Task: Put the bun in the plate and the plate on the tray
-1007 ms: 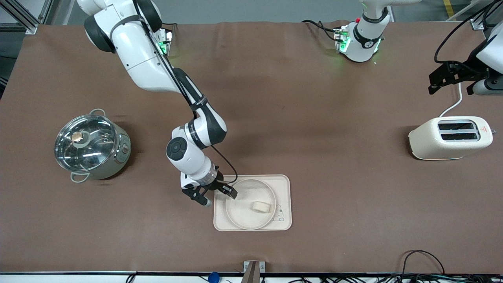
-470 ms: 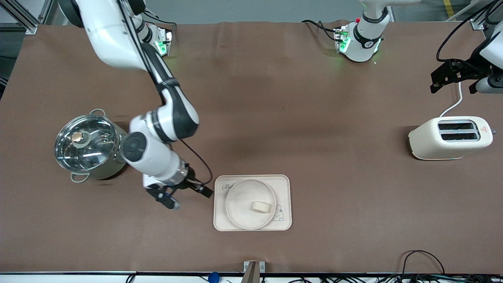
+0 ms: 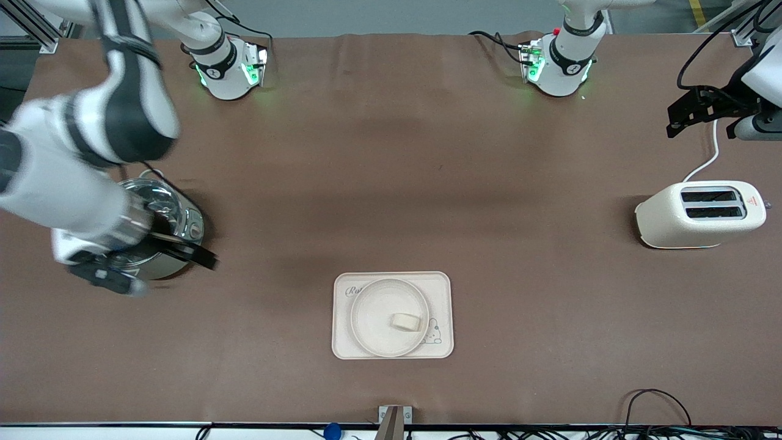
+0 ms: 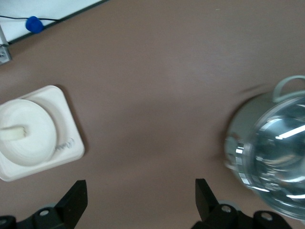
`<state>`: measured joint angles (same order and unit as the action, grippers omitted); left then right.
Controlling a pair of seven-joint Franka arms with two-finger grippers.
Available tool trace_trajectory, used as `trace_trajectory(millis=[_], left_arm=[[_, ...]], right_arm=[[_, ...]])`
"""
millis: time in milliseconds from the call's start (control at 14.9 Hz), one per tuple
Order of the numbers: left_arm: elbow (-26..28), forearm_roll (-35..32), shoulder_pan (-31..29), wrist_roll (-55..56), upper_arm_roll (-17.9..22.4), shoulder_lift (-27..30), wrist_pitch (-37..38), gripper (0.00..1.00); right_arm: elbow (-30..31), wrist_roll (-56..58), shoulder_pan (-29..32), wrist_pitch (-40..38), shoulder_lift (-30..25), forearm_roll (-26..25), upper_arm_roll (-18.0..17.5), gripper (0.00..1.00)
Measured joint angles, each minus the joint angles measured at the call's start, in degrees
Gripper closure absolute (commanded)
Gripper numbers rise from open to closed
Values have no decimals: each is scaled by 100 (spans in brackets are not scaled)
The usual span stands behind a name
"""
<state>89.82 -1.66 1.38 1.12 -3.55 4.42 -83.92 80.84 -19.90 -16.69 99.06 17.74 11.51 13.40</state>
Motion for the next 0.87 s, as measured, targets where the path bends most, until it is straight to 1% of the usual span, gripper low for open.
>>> trace_trajectory(millis=[134,201,336,470,537,672,873], left_arm=[[-10,0,0,0,-1,2,2,0],[-13,0,0,0,-1,1,4,0],[-19,0,0,0,-1,1,9,0],[-22,0,-2,0,1,1,11,0],[-26,0,-4,0,2,1,11,0],[-65,0,-4,0,4,1,11,0],[-94,0,-3,0,4,1,27,0]], right_arm=[[67,533,512,-737,-510,-131,-4,0],[115,694,702,-1038,-793,-310,-7,0],[277,1051,941,-1397,-1352,-716,-28,0],[460,1509,1167,-1601,-1791,-953,-107,0],[542,1674,1245,-1637,-1926,-980,-130,0],[637,1822,1294,-1638,-2026,-1087,-187,0],[700,1842,1293,-1603,-2026,-1505,-473,0]])
